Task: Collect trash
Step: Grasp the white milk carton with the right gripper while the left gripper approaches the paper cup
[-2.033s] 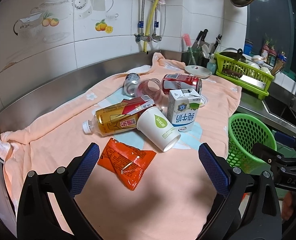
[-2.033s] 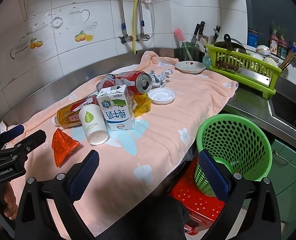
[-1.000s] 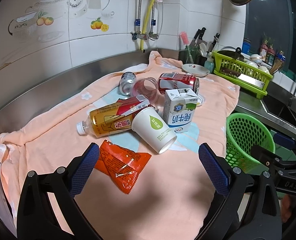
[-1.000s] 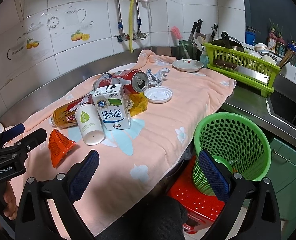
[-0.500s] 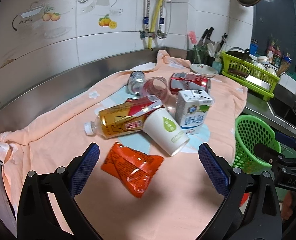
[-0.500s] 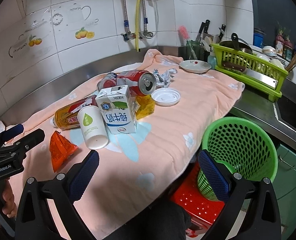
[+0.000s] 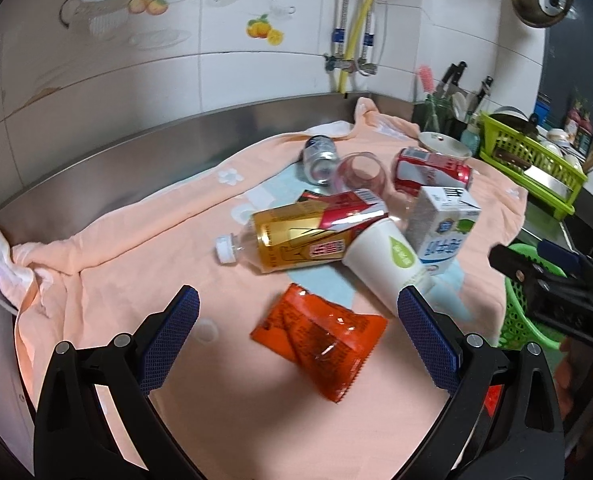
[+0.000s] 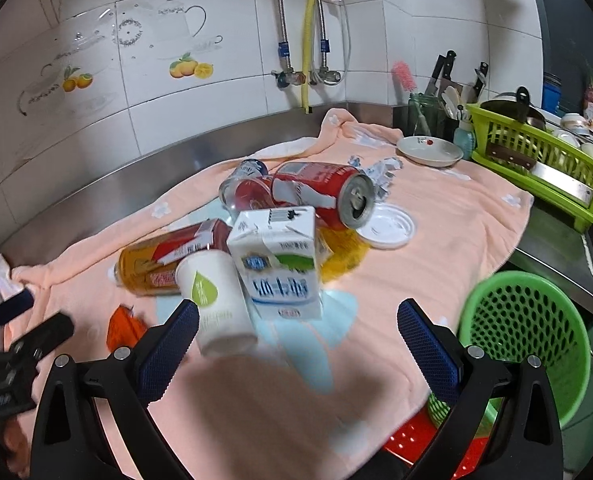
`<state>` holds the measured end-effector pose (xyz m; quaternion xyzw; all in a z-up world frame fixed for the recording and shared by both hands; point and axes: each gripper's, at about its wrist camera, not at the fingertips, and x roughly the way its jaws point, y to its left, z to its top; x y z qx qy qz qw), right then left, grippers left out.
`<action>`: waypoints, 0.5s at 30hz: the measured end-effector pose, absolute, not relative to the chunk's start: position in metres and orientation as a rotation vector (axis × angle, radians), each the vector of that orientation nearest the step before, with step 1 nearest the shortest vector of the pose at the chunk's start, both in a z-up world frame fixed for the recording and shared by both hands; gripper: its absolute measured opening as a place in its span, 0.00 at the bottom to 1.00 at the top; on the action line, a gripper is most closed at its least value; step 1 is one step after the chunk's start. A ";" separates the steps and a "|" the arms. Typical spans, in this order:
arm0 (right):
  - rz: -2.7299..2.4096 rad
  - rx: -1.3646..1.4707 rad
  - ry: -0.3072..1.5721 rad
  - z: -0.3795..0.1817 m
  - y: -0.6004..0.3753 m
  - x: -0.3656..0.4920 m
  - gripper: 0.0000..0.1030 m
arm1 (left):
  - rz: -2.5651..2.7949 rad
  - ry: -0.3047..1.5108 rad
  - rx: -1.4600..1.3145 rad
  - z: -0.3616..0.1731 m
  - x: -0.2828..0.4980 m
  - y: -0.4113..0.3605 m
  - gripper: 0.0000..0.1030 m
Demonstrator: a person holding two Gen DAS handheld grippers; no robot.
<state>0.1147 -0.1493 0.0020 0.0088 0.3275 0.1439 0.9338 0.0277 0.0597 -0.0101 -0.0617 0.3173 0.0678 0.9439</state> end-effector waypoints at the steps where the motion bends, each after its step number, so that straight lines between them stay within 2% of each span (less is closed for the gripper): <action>1: 0.289 0.022 0.670 0.000 -0.146 0.121 0.93 | 0.143 0.648 -0.131 -0.011 0.028 0.063 0.95; 10: 0.247 0.034 0.708 -0.023 -0.127 0.172 0.92 | 0.184 0.670 -0.169 -0.016 0.033 0.080 0.95; 15: 0.247 0.051 0.741 -0.035 -0.124 0.192 0.76 | 0.188 0.679 -0.183 -0.017 0.037 0.081 0.95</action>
